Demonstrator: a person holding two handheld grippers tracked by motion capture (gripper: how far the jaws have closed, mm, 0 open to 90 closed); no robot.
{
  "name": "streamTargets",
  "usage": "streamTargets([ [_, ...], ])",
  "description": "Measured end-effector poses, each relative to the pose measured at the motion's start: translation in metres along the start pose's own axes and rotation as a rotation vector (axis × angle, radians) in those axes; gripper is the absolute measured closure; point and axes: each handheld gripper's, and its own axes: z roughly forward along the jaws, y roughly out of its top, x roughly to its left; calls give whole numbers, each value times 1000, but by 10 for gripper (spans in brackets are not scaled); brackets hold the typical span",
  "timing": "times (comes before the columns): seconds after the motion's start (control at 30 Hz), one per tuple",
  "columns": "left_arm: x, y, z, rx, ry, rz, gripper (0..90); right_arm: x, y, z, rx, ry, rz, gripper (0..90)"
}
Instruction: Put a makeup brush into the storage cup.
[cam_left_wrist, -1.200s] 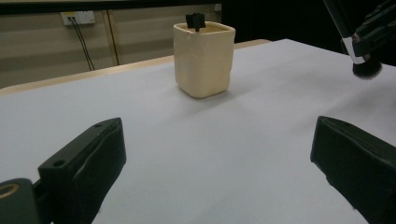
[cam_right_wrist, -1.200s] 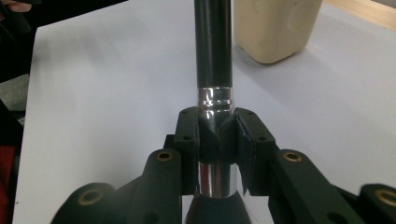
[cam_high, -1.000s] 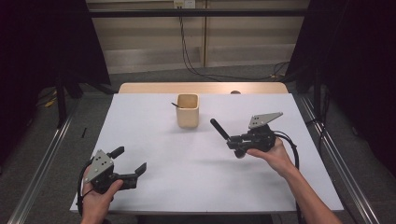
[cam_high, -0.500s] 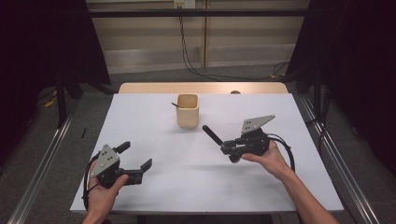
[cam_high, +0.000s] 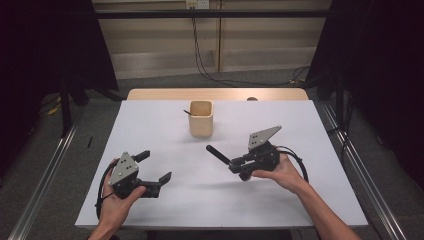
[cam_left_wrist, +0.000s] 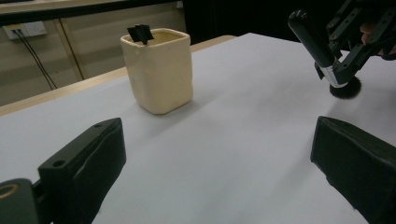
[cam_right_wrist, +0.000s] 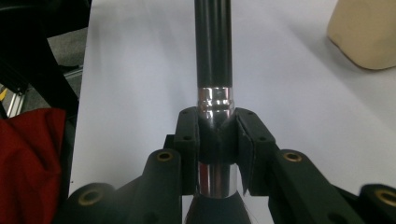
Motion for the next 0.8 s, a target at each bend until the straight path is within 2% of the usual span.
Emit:
streamTargets([
  [0.1,-1,2,4,9,-32,8,33,2,2,3,11,15,-8,727],
  [0.13,-1,4,6,27,-56,16,33,3,3,4,16,22,-13,727],
  [0.2,-1,8,9,41,-97,3,34,6,6,6,25,25,-25,727],
  [0.3,-1,13,14,43,-95,31,34,13,10,7,43,40,-49,727],
  [0.37,-2,15,18,38,-102,25,34,16,13,8,68,48,-62,727],
  [0.6,-10,16,25,83,-136,69,37,11,18,13,164,57,-84,727],
  [0.73,-10,18,27,102,-157,81,37,12,22,17,204,57,-107,727],
  [0.8,-9,21,28,113,-182,70,42,12,24,19,231,54,-116,727],
])
